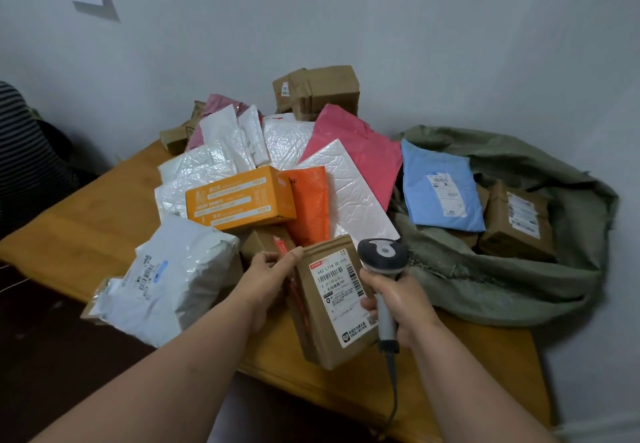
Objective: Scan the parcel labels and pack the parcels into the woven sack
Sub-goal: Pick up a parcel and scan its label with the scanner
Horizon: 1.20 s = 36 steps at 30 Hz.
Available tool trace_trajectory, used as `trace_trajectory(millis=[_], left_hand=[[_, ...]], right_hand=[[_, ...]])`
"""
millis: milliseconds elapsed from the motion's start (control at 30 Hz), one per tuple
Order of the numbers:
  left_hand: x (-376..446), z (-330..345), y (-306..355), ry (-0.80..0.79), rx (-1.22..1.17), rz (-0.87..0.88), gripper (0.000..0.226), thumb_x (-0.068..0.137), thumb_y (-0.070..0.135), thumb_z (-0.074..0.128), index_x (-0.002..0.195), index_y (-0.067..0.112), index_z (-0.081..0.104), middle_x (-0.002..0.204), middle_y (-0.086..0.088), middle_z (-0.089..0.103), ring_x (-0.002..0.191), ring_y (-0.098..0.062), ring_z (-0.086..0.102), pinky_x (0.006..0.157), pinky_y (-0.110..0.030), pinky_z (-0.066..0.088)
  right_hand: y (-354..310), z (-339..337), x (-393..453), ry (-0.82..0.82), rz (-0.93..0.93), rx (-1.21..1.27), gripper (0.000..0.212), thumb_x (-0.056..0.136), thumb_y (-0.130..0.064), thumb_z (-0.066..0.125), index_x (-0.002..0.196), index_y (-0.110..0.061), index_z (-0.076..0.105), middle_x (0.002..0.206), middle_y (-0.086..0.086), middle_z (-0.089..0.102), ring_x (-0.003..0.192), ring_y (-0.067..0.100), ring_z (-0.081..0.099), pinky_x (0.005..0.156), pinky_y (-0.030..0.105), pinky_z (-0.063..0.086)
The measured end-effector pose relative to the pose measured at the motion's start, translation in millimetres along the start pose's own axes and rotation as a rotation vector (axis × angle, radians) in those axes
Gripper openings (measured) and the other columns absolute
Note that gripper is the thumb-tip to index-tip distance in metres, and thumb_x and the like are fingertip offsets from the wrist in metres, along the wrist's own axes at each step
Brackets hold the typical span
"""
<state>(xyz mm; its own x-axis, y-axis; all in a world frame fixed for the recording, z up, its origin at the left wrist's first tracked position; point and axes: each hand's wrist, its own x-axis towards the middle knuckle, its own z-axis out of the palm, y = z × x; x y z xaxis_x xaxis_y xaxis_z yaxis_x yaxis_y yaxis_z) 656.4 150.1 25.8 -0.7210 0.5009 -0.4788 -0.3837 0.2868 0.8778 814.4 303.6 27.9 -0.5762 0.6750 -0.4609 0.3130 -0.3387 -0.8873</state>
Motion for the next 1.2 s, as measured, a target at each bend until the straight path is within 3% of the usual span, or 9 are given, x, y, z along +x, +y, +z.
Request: trace_trajectory(millis=[133,267,433,533,600,700,900,1000,1200], left_hand=[[-3.2,-3.2,-8.2,-0.119,-0.125,-0.024,0.088,0.061,0.059,0.078,0.136,0.025,0.047,0.126,0.001,0.063,0.105,-0.013,0.062,0.083,-0.029,0.052],[-1.2,-5.7,-18.8,-0.266,-0.060,-0.105,0.131,0.045,0.050,0.095,0.151,0.054,0.018,0.147,0.004,0.049,0.134,-0.024,0.044,0.113,-0.055,0.030],[0.9,1.3,-26.4,-0.307,-0.032,-0.129,0.145,0.039,0.035,0.098,0.145,0.067,0.003,0.136,0.000,0.059,0.121,-0.029,0.058,0.103,-0.060,0.042],[5.8,5.4,-26.4,-0.284,-0.072,-0.061,0.126,0.048,0.031,0.097,0.148,0.049,0.023,0.117,0.003,0.072,0.099,-0.021,0.073,0.085,-0.045,0.058],[5.7,5.1,-19.6,-0.267,-0.075,-0.027,0.080,0.053,0.036,0.093,0.117,0.050,0.047,0.095,0.013,0.077,0.084,-0.011,0.075,0.063,-0.029,0.057],[6.1,1.2,-10.9,-0.234,-0.109,-0.021,0.053,0.059,0.040,0.085,0.101,0.049,0.054,0.090,0.012,0.077,0.099,-0.020,0.067,0.075,-0.036,0.050],[1.0,-5.9,-7.3,-0.208,-0.108,-0.039,0.115,0.054,0.043,0.088,0.153,0.038,0.029,0.124,0.000,0.062,0.113,-0.027,0.057,0.100,-0.049,0.045],[-2.1,-7.3,-2.8,-0.215,-0.119,-0.021,0.115,0.053,0.046,0.088,0.152,0.039,0.031,0.117,0.002,0.064,0.105,-0.021,0.058,0.084,-0.043,0.049],[-9.3,-10.2,12.1,-0.209,-0.127,0.055,0.103,0.055,0.048,0.086,0.146,0.041,0.041,0.126,0.001,0.067,0.117,-0.027,0.060,0.102,-0.055,0.045]], right_hand=[[7.7,7.4,-0.5,0.033,0.030,0.020,0.021,0.087,-0.027,0.076,0.102,-0.013,0.069,0.081,0.001,0.078,0.078,0.022,0.071,0.059,0.033,0.054],[9.6,7.8,-1.4,0.066,0.076,0.075,0.022,0.088,-0.027,0.074,0.104,-0.012,0.069,0.079,0.001,0.078,0.076,0.023,0.072,0.058,0.033,0.055],[4.9,5.5,-6.2,0.057,0.092,0.097,0.024,0.088,-0.028,0.074,0.105,-0.010,0.071,0.088,0.008,0.079,0.073,0.023,0.072,0.054,0.031,0.054],[3.3,-1.1,-13.1,0.080,0.044,0.121,0.021,0.089,-0.026,0.074,0.103,-0.011,0.071,0.091,0.010,0.078,0.071,0.024,0.072,0.055,0.031,0.054],[4.4,-5.4,-18.6,0.100,-0.014,0.101,0.018,0.089,-0.023,0.073,0.103,-0.013,0.069,0.089,0.007,0.078,0.069,0.024,0.072,0.057,0.031,0.054],[6.0,-8.4,-26.6,0.097,-0.084,0.070,0.017,0.089,-0.020,0.072,0.105,-0.016,0.067,0.089,0.005,0.078,0.068,0.023,0.071,0.061,0.032,0.054],[2.7,0.6,-40.4,-0.025,-0.141,0.036,0.010,0.089,-0.020,0.073,0.087,-0.011,0.069,0.069,0.000,0.074,0.056,0.017,0.066,0.051,0.027,0.049],[1.4,3.6,-44.2,-0.068,-0.151,0.031,0.015,0.088,-0.020,0.075,0.088,-0.006,0.068,0.068,0.002,0.071,0.054,0.020,0.066,0.049,0.027,0.050],[-2.8,6.8,-56.5,-0.171,-0.180,0.067,0.019,0.085,-0.017,0.076,0.096,-0.003,0.068,0.068,0.008,0.067,0.053,0.025,0.065,0.050,0.031,0.051]])
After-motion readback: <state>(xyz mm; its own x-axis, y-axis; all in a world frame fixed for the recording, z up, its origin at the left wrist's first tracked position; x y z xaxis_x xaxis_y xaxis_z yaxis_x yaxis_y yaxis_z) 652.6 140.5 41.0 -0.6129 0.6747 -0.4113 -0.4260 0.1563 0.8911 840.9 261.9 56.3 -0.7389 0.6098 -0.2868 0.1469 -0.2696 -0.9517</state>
